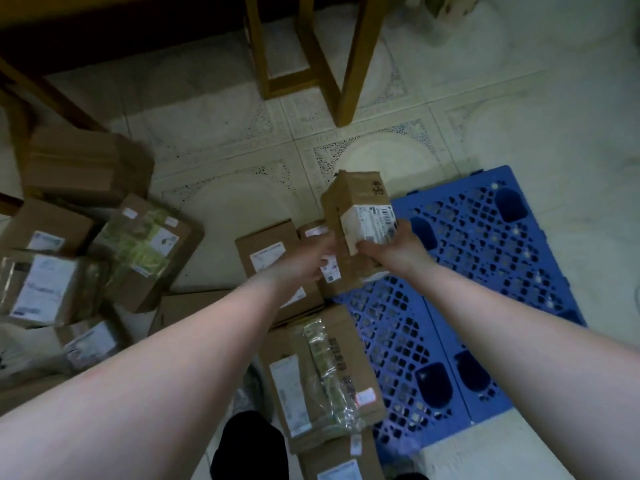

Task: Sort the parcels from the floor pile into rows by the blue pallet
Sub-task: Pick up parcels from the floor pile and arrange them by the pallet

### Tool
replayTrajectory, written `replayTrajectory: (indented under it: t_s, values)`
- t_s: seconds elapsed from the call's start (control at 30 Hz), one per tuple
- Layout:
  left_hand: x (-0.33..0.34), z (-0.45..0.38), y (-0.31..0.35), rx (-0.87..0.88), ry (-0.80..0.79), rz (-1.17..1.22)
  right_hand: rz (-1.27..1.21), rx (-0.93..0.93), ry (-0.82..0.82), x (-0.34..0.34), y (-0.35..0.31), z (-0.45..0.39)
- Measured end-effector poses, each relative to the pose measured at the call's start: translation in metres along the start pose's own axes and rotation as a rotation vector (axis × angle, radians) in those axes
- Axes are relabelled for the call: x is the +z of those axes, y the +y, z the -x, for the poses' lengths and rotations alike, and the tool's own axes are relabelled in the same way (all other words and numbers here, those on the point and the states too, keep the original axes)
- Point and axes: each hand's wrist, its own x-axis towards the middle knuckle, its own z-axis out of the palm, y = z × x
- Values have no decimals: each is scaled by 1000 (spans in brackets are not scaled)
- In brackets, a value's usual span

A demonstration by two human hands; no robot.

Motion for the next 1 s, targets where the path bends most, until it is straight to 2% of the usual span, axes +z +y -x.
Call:
replayTrajectory:
  t_s: [0.1, 0.17, 0.27, 0.37, 0.5, 0.67, 0.9, 1.0]
  values:
    - [-4, -17, -18, -27, 196, -237, 124, 42, 34, -9, 20, -4]
    - [-5, -22, -29, -21, 226, -403, 145, 25, -1, -11, 32, -8]
    - [0, -17, -43, 1, 179, -565, 169, 23, -36, -11, 48, 1]
    - [14, -11, -51, 29, 113, -639, 255, 19, 52, -10, 71, 22]
    - [35, -12, -59, 4, 6, -770, 341, 152, 65, -6, 116, 59]
    - [51, -19, -61, 40, 42, -766, 296, 286, -31, 10, 169, 89]
    - [60, -31, -75, 91, 34, -961, 389, 260, -152, 45, 202, 86]
    - [62, -37, -87, 67, 37, -960, 167, 260, -227, 64, 206, 70]
